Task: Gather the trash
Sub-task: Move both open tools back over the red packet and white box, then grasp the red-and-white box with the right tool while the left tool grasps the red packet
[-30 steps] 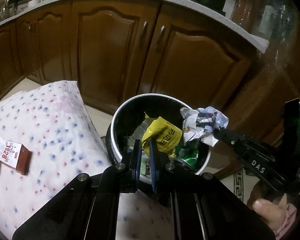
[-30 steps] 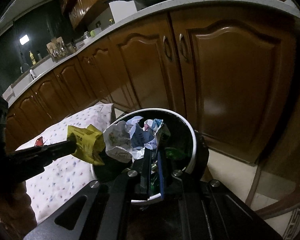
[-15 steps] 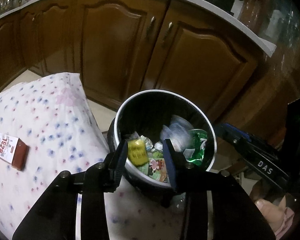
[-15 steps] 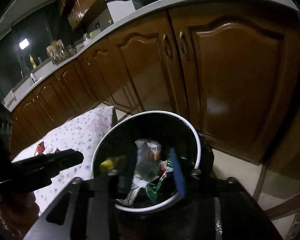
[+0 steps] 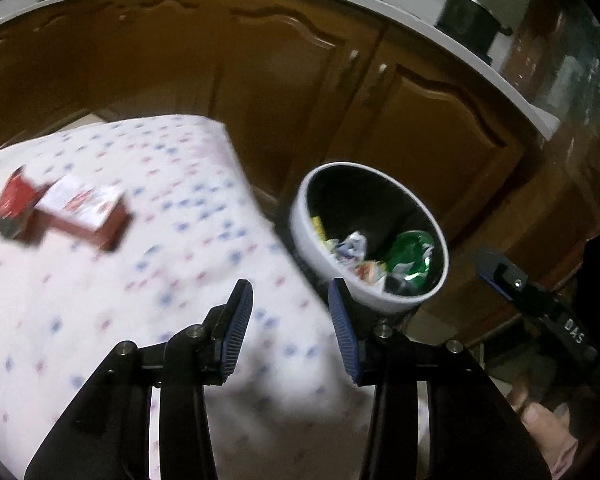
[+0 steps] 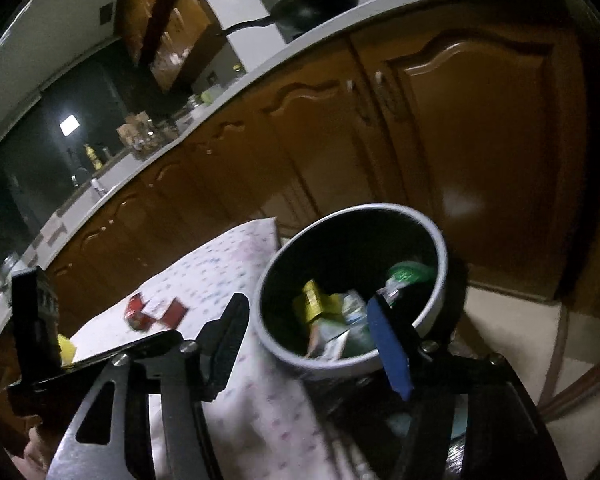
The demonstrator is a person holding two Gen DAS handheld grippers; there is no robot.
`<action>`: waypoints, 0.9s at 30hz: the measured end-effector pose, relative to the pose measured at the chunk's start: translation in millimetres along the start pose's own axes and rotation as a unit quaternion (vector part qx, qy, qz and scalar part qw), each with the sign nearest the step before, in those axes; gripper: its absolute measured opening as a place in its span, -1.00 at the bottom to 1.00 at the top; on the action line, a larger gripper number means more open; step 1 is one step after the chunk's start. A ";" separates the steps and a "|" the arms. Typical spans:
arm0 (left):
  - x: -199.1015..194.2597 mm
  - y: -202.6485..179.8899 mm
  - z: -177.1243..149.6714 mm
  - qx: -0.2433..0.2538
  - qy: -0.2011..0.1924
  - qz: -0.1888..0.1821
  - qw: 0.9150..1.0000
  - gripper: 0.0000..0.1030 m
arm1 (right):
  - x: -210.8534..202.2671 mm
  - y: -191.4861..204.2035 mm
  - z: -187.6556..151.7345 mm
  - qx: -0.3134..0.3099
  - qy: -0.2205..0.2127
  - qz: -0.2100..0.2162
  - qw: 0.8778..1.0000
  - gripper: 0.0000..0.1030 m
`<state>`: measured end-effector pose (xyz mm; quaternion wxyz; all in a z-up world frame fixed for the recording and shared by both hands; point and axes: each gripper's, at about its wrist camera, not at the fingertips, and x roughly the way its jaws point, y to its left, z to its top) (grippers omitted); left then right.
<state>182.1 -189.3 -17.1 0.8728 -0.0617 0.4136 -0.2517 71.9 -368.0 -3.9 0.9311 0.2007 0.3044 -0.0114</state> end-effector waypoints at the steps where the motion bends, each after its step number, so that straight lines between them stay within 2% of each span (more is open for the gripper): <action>1: -4.7 4.7 -4.1 -0.005 -0.002 0.003 1.000 -0.24 | -0.3 4.1 -2.3 -0.001 0.002 0.005 1.000 0.32; 2: -11.4 11.5 -9.2 -0.012 -0.004 0.008 1.000 -0.24 | -0.7 11.1 -7.2 -0.004 0.005 0.013 1.000 0.41; 4: -23.5 22.6 -17.5 -0.021 -0.010 0.015 1.000 -0.24 | -1.5 23.6 -15.6 -0.012 0.008 0.023 1.000 0.44; 16: -76.3 85.6 -55.4 -0.075 -0.031 0.067 0.994 -0.24 | 8.6 70.2 -47.7 -0.054 0.052 0.072 0.995 0.44; 27: -110.5 135.5 -63.4 -0.108 -0.052 0.107 0.987 -0.24 | 12.6 106.9 -61.2 -0.104 0.080 0.097 0.987 0.53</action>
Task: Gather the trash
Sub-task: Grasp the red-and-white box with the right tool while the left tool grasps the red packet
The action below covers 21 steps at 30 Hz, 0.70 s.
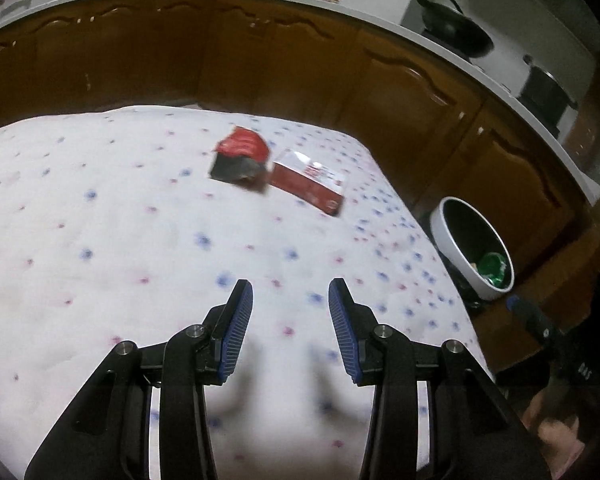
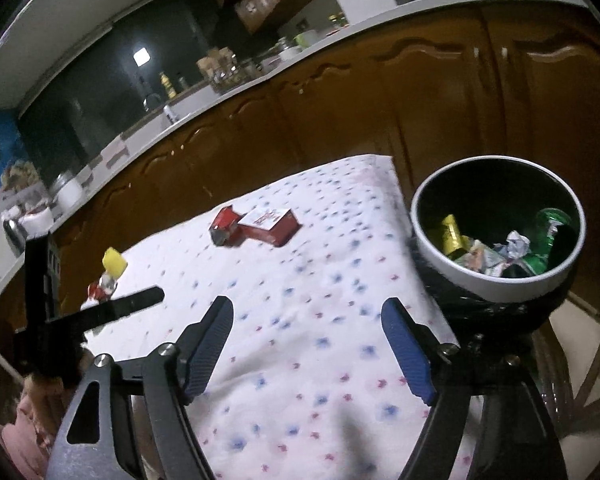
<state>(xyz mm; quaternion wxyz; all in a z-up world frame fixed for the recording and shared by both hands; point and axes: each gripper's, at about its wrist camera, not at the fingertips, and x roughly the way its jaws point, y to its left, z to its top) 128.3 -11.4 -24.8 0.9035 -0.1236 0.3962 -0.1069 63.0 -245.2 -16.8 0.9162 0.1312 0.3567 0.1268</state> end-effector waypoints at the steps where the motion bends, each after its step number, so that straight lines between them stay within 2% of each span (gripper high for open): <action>1: 0.3 3.0 1.0 -0.003 0.000 0.002 1.000 -0.24 | 2.7 3.4 0.0 -0.004 0.004 0.001 1.000 0.53; 14: 20.5 42.4 22.1 -0.022 0.007 0.026 0.999 -0.13 | 67.7 35.9 15.9 -0.070 0.057 0.024 0.996 0.80; 21: 40.6 55.5 44.7 -0.019 0.013 0.038 0.999 -0.05 | 105.2 45.6 36.1 -0.111 0.077 0.025 0.991 0.82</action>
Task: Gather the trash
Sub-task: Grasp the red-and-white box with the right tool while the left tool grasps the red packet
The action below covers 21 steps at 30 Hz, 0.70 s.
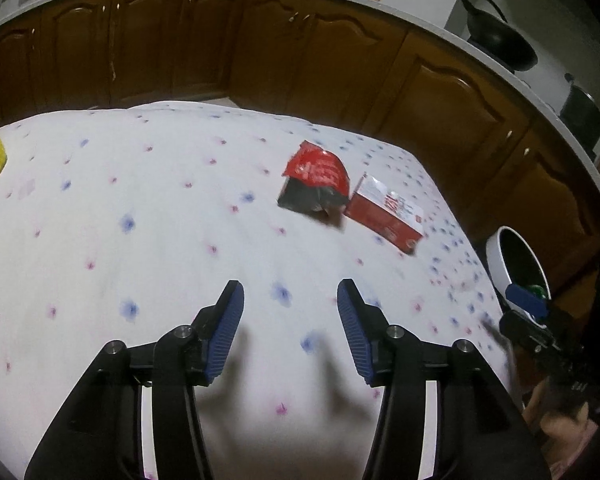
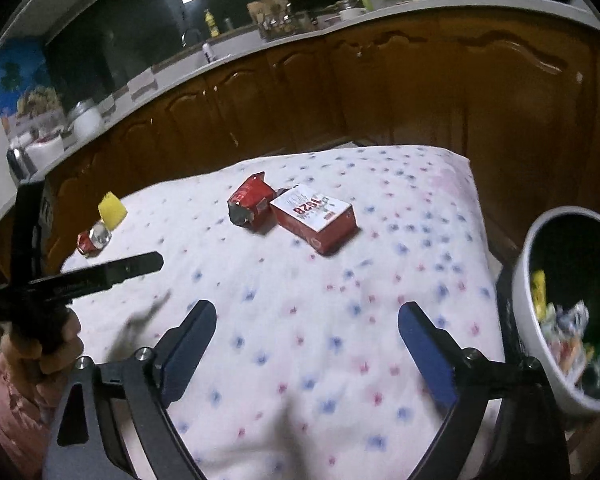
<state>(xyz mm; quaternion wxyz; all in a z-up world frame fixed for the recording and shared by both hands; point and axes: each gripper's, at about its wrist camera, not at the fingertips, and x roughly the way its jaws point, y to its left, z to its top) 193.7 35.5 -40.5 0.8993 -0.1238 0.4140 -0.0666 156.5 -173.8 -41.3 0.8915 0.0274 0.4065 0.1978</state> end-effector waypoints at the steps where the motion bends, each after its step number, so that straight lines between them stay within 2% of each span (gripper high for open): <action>1: 4.9 1.2 4.9 0.001 0.001 0.001 1.000 -0.05 | 4.4 0.4 3.2 -0.007 0.004 0.000 1.000 0.82; 7: 37.6 5.8 35.8 0.009 0.021 -0.002 1.000 -0.05 | 31.1 4.0 29.4 -0.055 0.017 0.001 0.998 0.82; 12: 69.4 5.0 57.4 0.027 0.033 0.020 0.999 -0.05 | 59.1 5.5 53.5 -0.083 0.037 -0.001 0.996 0.82; 16: 89.1 2.6 68.5 0.040 0.039 0.032 0.998 -0.05 | 86.8 6.9 64.0 -0.104 0.066 0.002 0.992 0.82; 21: 97.6 1.5 73.8 0.046 0.038 0.025 0.998 -0.06 | 111.1 11.2 70.8 -0.130 0.083 -0.012 0.988 0.82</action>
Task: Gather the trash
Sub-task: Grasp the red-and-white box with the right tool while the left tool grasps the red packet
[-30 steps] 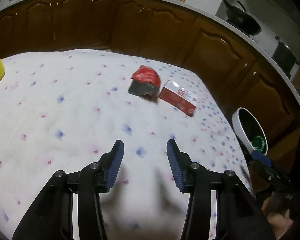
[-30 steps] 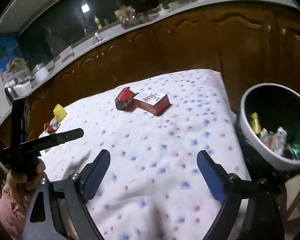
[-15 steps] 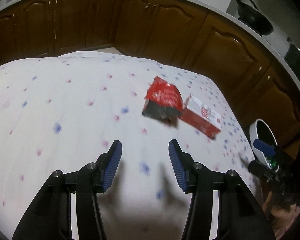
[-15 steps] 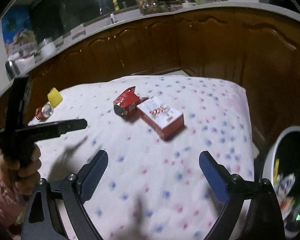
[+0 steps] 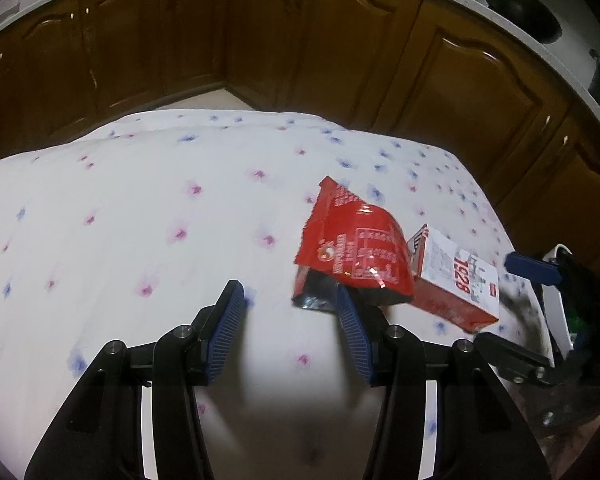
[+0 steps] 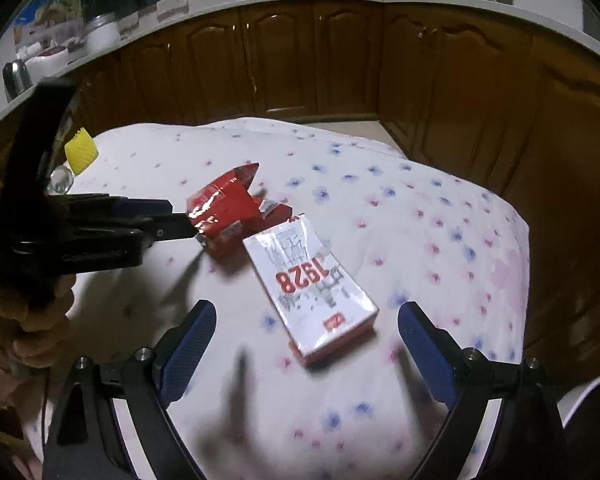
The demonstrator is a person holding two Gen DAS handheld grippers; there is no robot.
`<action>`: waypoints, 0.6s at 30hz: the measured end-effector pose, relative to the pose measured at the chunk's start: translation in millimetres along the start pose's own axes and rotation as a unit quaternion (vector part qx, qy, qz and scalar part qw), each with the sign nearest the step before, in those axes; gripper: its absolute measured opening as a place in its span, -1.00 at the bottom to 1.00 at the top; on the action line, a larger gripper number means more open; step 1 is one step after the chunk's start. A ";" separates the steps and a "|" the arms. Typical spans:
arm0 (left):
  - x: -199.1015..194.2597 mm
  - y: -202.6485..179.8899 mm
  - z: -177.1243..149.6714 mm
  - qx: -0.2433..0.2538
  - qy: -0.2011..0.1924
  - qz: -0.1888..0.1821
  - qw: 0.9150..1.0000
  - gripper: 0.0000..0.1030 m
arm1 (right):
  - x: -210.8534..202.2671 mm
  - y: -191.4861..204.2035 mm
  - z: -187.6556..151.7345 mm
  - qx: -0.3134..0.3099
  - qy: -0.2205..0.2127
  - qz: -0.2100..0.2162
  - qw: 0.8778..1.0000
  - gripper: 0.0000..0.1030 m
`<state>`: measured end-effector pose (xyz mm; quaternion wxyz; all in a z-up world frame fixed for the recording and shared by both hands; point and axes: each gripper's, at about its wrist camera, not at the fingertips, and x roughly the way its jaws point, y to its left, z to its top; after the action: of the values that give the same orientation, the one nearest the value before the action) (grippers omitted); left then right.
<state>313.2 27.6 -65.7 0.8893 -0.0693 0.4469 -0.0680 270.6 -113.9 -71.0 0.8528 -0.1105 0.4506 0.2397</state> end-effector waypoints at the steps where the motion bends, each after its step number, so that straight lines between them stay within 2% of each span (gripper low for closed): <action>1: 0.5 -1.3 0.4 0.002 -0.001 -0.001 1.000 -0.12 | 3.3 -0.7 1.8 0.001 0.001 0.003 1.000 0.81; 2: 1.9 -1.5 0.5 0.005 -0.002 -0.001 1.000 -0.19 | 7.6 -2.7 3.5 0.006 0.001 0.007 1.000 0.78; 4: 4.0 -4.1 1.2 0.010 0.000 -0.010 1.000 -0.54 | 14.5 -5.9 5.3 0.018 0.006 0.010 1.000 0.76; 5: 4.0 -5.7 0.7 0.012 0.000 -0.013 1.000 -0.65 | 17.0 -6.2 6.0 0.020 0.009 0.012 1.000 0.52; 6: 3.5 -6.7 0.2 0.013 -0.001 -0.014 1.000 -0.89 | 18.1 -5.9 6.3 0.019 0.011 0.012 1.000 0.28; 7: 1.4 -7.1 -1.2 0.014 -0.002 -0.017 1.000 -0.98 | 19.2 -4.6 5.6 0.018 0.016 0.008 1.000 0.24; 12: -22.8 -8.1 -14.4 0.009 -0.019 -0.030 0.999 -0.99 | -9.2 3.4 -14.0 0.032 -0.010 -0.003 0.999 0.21; 18: -59.8 -15.8 -37.9 -0.005 -0.039 -0.059 0.997 -0.99 | -56.2 -13.1 -53.8 0.130 -0.053 -0.004 0.990 0.16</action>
<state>246.3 20.6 -38.3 0.9002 -0.1026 0.4072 -0.1156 211.8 -164.3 -55.8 0.8834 0.0125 0.4318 0.1815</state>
